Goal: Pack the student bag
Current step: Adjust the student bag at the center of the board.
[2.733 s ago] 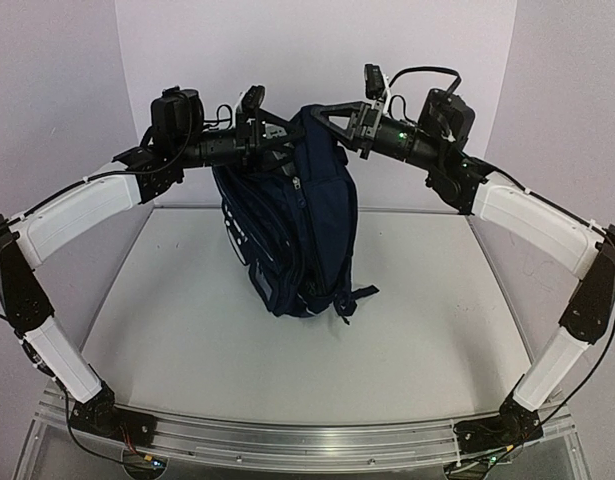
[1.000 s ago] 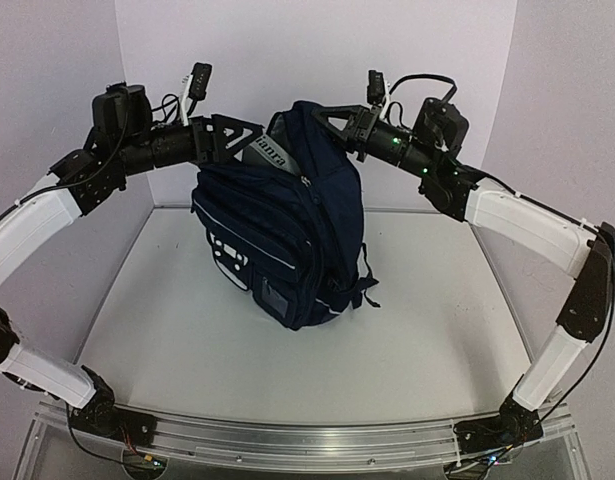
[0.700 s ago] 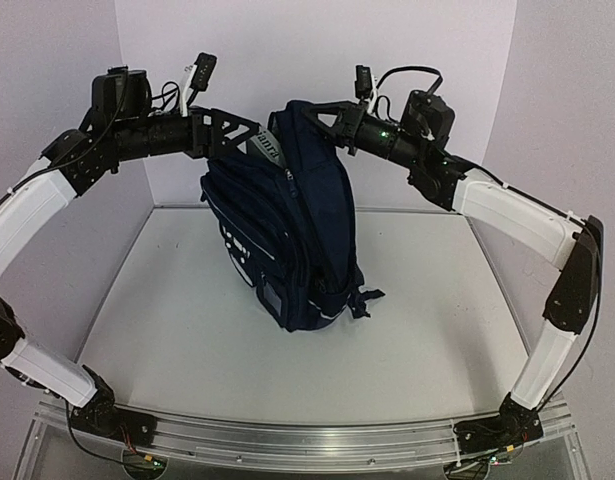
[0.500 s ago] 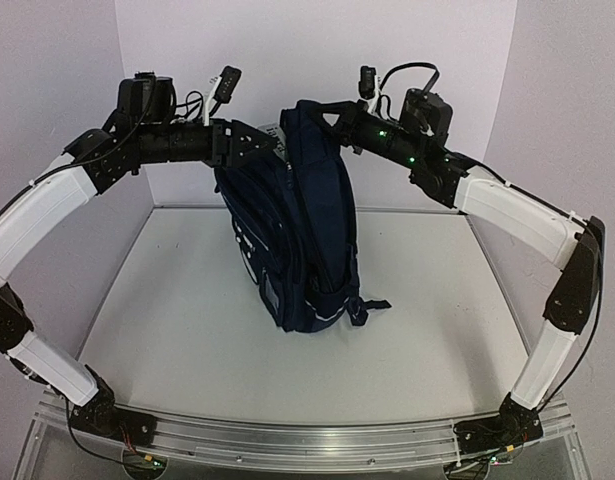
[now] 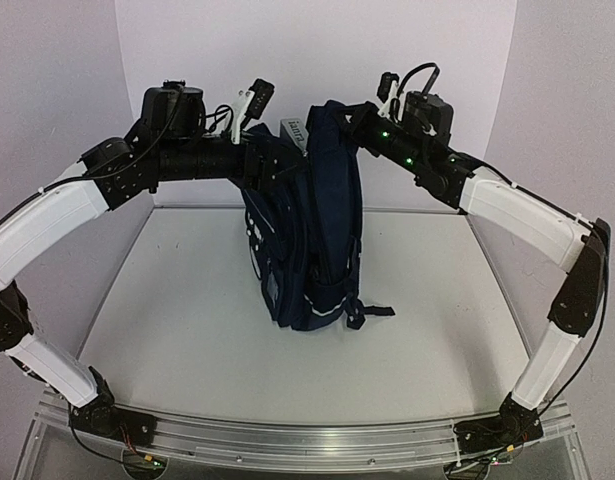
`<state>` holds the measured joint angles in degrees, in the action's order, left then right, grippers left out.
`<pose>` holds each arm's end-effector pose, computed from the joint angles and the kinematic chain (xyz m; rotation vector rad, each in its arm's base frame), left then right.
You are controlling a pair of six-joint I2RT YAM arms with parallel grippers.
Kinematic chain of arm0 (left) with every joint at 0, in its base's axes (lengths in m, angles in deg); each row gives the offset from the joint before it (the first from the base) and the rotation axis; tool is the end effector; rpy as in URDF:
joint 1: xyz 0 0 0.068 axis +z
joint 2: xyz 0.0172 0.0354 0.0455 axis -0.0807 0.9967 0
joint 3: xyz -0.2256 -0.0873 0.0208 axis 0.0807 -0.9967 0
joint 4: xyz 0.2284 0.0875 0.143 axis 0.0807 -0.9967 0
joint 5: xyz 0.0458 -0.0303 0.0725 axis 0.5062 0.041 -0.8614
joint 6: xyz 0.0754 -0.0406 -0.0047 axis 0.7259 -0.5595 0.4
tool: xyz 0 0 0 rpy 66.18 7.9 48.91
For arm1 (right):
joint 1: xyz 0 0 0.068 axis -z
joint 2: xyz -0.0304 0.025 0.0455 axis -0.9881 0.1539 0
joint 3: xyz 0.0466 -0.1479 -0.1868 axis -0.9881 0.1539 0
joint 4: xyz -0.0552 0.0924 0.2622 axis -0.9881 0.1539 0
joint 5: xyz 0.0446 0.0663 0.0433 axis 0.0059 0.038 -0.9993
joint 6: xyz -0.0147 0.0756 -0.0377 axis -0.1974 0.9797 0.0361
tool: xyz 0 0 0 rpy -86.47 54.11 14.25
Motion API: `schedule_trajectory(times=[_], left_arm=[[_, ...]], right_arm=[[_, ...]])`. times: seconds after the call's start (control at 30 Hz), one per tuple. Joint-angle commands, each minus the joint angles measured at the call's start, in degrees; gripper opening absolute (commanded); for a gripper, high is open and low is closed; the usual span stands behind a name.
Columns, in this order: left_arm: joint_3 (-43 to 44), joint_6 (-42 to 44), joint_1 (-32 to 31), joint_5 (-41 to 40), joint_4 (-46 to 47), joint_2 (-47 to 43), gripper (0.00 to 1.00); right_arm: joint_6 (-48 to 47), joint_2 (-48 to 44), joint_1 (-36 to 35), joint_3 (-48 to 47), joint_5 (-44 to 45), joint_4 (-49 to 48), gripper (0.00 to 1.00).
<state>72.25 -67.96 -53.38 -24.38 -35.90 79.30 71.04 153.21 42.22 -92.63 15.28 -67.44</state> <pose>0.2450 -0.3064 0.4266 0.8391 1.6756 -0.8936 0.3665 0.3044 0.4231 -0.1157 1.5092 1.1292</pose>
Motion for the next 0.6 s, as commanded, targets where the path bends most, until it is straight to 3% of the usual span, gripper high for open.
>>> schedule_trajectory(times=[0.0, 0.23, 0.47, 0.57], left_arm=[[3.69, 10.0, -4.3, -2.51, 0.11, 1.85, 0.74], [5.2, 20.29, -5.31, -13.64, -1.68, 5.1, 0.59], [6.2, 25.25, -5.29, -20.43, -2.94, 7.17, 0.59], [6.03, 26.11, -5.3, -21.75, -1.88, 7.34, 0.54]], right_arm=[[-1.34, -2.49, 0.08, 1.11, 4.91, 2.03, 0.0], [-0.68, -2.4, 0.08, 0.49, 2.82, 2.12, 0.0], [-0.98, -2.27, 0.08, 0.1, 0.57, 2.1, 0.0], [-1.34, -2.3, 0.07, 0.1, -0.17, 2.12, 0.0]])
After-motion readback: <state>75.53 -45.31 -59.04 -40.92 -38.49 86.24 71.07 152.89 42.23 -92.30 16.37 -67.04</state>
